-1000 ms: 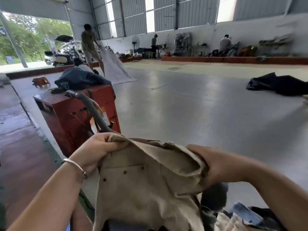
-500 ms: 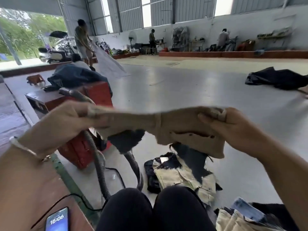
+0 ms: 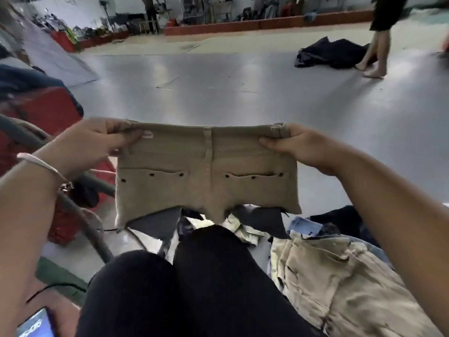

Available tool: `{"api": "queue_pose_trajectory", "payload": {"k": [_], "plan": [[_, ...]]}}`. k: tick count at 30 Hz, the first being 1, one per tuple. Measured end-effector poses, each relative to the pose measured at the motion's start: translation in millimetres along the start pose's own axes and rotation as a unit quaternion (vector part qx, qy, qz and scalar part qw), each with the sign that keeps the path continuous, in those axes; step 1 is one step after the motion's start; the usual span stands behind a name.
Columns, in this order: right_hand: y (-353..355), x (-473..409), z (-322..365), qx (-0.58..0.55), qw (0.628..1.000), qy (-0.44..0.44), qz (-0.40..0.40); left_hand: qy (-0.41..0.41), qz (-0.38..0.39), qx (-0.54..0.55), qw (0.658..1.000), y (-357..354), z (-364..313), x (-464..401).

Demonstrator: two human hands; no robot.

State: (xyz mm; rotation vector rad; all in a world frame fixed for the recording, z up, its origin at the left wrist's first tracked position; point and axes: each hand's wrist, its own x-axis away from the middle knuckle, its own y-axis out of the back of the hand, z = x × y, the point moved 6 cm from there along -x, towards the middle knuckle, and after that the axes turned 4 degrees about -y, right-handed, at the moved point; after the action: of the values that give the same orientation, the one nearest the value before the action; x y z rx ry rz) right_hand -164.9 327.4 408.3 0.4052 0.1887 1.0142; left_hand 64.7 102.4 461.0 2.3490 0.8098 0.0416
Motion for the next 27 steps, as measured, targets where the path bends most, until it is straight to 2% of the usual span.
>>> {"api": "queue_pose_trajectory", "payload": {"k": [4,8,11,13,15,17,18,21,23,25,26,27], "plan": [[46,33,-53,-0.03,0.997,-0.061,-0.037,-0.022,0.09,0.044,0.995,-83,-15,-37],[93,79,-120,-0.016,0.986,-0.156,-0.066,-0.064,0.151,-0.073,0.984,-186,-20,-67],[137,113,-157,0.064,0.962,-0.214,-0.16,-0.092,0.159,-0.112,0.976,-268,-33,-87],[166,134,-176,0.136,0.939,-0.213,-0.235,-0.113,0.148,-0.059,0.981,-312,-53,-96],[186,156,-187,0.191,0.919,-0.182,-0.292,-0.121,0.137,0.043,0.982,-345,-70,-100],[195,180,-197,0.213,0.905,-0.155,-0.334,-0.127,0.149,0.117,0.974,-372,-75,-99],[193,190,-204,0.22,0.903,-0.141,-0.341,-0.14,0.156,0.12,0.97,-382,-73,-96],[162,215,-241,0.255,0.9,-0.113,-0.336,-0.231,0.138,0.057,0.961,-402,-47,-74],[126,230,-276,0.329,0.881,-0.127,-0.315,-0.271,0.141,-0.012,0.952,-416,-20,-54],[81,242,-317,0.392,0.869,-0.155,-0.26,-0.235,0.252,-0.111,0.932,-447,16,-37],[55,248,-341,0.404,0.871,-0.185,-0.212,-0.207,0.343,-0.195,0.895,-467,39,-25],[28,253,-364,0.418,0.87,-0.211,-0.158,-0.18,0.43,-0.283,0.838,-484,64,-12]]}}
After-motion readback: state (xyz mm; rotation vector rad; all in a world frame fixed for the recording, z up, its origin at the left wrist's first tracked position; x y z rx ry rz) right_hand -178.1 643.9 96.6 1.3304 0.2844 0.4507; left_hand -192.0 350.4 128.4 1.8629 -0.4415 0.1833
